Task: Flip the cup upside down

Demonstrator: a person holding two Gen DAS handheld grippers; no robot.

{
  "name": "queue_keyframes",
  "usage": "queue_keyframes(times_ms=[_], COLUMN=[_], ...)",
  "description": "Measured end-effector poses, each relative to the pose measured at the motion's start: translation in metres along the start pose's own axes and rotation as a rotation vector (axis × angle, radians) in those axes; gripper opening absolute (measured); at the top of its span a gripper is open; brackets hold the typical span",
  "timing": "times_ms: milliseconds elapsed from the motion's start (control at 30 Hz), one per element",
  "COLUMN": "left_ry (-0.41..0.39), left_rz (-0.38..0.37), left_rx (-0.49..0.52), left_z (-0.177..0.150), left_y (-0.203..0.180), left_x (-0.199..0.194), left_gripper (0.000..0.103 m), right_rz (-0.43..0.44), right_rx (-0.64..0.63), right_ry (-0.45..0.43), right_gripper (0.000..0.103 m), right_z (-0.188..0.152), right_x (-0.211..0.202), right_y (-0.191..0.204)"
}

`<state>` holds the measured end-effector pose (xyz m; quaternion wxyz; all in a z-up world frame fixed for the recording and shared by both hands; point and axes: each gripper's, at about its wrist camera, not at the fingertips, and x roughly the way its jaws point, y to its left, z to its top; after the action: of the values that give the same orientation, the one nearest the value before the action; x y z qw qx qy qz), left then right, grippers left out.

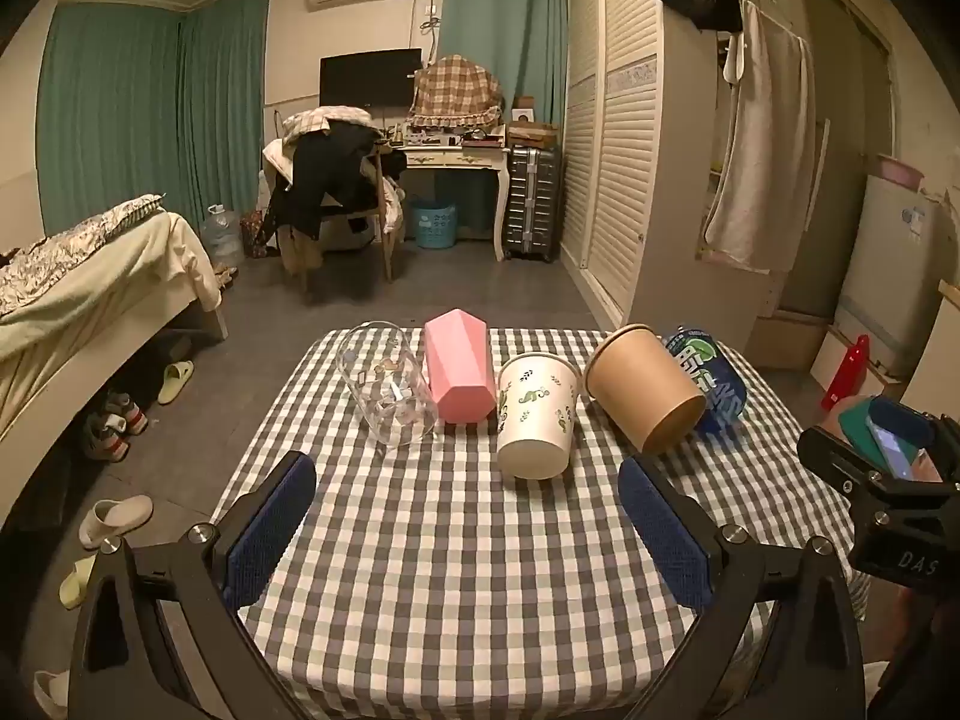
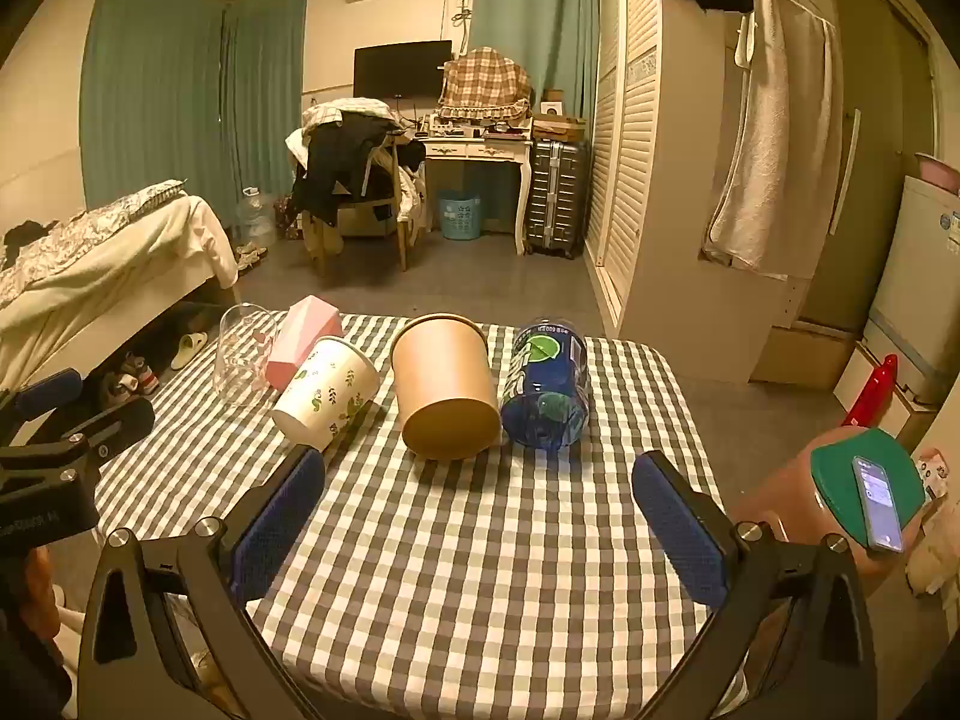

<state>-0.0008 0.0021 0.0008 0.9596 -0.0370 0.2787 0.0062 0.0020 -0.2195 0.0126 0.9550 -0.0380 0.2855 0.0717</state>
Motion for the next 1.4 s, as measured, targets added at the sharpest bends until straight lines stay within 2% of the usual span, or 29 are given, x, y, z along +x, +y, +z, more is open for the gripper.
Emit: queue_keyframes(times_ms=[67, 267, 1400], left_ry=[0.025, 0.003, 0.011], left_rz=[-0.004, 0.034, 0.046], left_rx=[-0.019, 0.009, 0.012], left_z=[0.001, -0.001, -0.005], left_y=[0.006, -0.006, -0.002], left_x=[0.005, 0.002, 0.005], left_gripper=[0.103, 0.103, 0.103], right_rz=[0.0, 0.001, 0.002], right_rx=[-0.003, -0.001, 0.001], right_ry=[0.01, 0.004, 0.005], right_gripper=[0.103, 0.103, 0.103], right_z=[0.0, 0.0, -0.001], right_x=[0.0, -0.001, -0.001], right_y=[0.0, 0.0, 0.002])
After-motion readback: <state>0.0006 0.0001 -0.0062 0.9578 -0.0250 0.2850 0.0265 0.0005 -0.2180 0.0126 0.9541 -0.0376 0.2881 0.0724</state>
